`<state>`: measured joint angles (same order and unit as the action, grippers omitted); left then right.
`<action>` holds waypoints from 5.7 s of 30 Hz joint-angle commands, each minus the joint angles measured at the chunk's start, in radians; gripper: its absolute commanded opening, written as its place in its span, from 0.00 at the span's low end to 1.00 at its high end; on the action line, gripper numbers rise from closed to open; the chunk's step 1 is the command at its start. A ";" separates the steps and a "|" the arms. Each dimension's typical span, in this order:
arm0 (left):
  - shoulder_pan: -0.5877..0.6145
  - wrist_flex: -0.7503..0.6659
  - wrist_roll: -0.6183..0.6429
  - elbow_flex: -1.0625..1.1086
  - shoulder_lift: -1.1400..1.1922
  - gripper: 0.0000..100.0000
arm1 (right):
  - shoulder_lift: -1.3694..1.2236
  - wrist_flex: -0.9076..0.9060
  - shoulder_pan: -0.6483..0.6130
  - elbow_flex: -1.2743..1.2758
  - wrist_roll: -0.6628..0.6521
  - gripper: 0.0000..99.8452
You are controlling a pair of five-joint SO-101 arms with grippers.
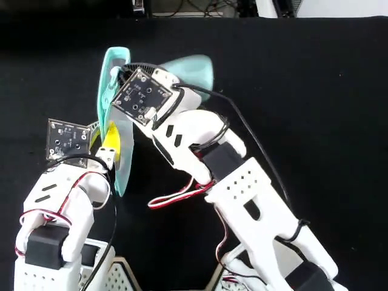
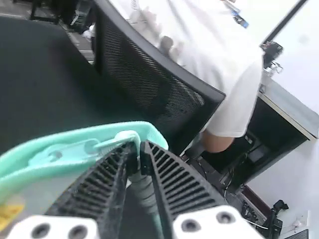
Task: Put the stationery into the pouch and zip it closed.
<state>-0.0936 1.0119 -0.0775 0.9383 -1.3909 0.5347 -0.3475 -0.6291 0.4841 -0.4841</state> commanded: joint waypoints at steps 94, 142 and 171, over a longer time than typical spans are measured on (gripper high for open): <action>0.128 0.044 -0.017 -0.111 0.017 0.05 | -0.231 -0.132 0.379 -0.306 0.368 0.10; -0.228 -0.229 -0.041 -0.809 1.401 0.27 | 1.322 -0.517 0.890 1.112 0.126 0.05; 0.472 0.161 -0.141 0.197 0.328 0.11 | 1.323 -0.910 0.733 1.202 0.124 0.05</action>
<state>0.3652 1.2973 -0.2079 0.9383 -0.9352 1.8052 -1.2006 0.1212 1.6886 -0.3521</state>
